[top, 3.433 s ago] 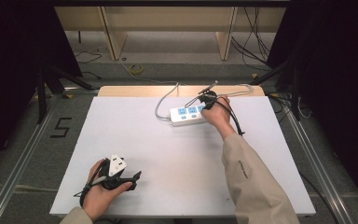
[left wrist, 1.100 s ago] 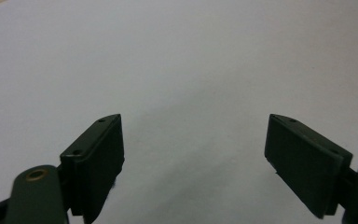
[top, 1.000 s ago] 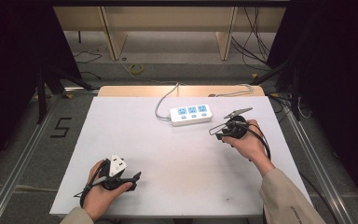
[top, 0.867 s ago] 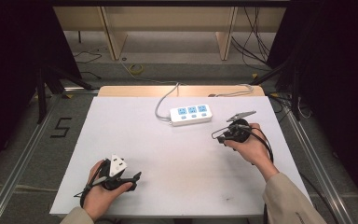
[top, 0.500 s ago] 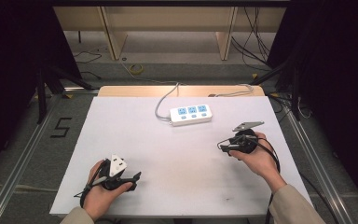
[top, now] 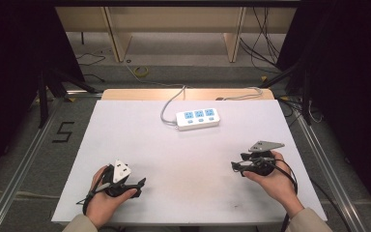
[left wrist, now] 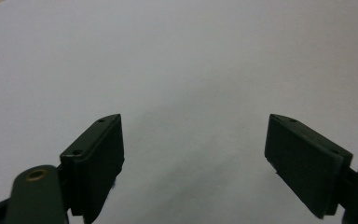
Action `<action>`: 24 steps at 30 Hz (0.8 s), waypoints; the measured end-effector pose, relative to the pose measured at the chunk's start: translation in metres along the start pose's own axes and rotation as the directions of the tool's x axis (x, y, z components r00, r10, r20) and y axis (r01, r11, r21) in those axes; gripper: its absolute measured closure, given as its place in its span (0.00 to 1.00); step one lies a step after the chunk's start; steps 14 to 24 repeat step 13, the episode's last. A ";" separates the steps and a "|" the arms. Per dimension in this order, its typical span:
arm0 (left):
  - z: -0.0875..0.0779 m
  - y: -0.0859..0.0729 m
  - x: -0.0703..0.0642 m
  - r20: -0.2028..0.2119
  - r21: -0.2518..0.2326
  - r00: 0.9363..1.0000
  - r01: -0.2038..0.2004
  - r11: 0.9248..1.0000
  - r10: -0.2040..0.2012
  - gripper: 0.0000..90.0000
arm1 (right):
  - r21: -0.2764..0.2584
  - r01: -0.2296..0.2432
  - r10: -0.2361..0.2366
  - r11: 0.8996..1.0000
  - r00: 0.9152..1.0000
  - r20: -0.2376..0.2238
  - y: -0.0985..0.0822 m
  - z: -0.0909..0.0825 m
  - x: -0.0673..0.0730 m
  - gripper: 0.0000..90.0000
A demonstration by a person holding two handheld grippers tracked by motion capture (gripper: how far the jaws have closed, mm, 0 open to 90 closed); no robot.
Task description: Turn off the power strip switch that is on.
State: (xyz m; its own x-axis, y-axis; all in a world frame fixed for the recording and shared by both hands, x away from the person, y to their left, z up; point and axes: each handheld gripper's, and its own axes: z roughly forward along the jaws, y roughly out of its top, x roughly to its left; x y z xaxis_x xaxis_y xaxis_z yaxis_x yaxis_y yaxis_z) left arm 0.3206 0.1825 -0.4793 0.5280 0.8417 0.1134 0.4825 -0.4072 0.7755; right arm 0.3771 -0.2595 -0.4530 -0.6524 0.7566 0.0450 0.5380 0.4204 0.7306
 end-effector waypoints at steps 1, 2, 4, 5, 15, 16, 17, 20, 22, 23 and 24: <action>0.000 0.000 0.000 0.000 0.001 1.000 -0.001 1.000 0.001 0.21 | -0.004 -0.003 0.003 1.000 1.000 -0.001 -0.004 -0.002 0.002 0.51; 0.000 0.000 0.000 0.000 0.001 1.000 -0.001 1.000 0.001 0.21 | -0.009 -0.005 0.005 1.000 1.000 -0.003 -0.007 -0.003 0.003 0.51; 0.000 0.000 0.000 0.000 0.003 1.000 -0.004 1.000 0.004 0.21 | -0.017 -0.011 0.011 1.000 1.000 -0.005 -0.011 -0.004 0.005 0.51; 0.000 0.000 0.000 0.000 0.003 1.000 -0.004 1.000 0.004 0.21 | -0.023 -0.006 0.005 1.000 1.000 -0.005 -0.013 -0.004 0.005 0.51; 0.001 0.000 0.002 0.001 0.006 1.000 0.006 1.000 -0.006 0.21 | -0.050 -0.016 0.015 0.999 1.000 -0.011 -0.021 -0.006 0.008 0.50; 0.001 0.000 0.002 0.001 0.006 1.000 0.006 1.000 -0.006 0.21 | -0.050 -0.016 0.015 0.999 1.000 -0.011 -0.021 -0.006 0.008 0.50; 0.001 0.000 0.002 0.001 0.006 1.000 0.006 1.000 -0.006 0.21 | -0.050 -0.016 0.015 0.999 1.000 -0.011 -0.021 -0.006 0.008 0.50; 0.001 0.000 0.002 0.001 0.006 1.000 0.006 1.000 -0.006 0.21 | -0.050 -0.016 0.015 0.999 1.000 -0.011 -0.021 -0.006 0.008 0.50; 0.001 0.000 0.002 0.001 0.006 1.000 0.006 1.000 -0.006 0.21 | -0.050 -0.016 0.015 0.999 1.000 -0.011 -0.021 -0.006 0.008 0.50; 0.001 0.000 0.002 0.001 0.006 1.000 0.006 1.000 -0.006 0.21 | -0.050 -0.016 0.015 0.999 1.000 -0.011 -0.021 -0.006 0.008 0.50; 0.001 0.000 0.002 0.001 0.006 1.000 0.006 1.000 -0.006 0.21 | -0.050 -0.016 0.015 0.999 1.000 -0.011 -0.021 -0.006 0.008 0.50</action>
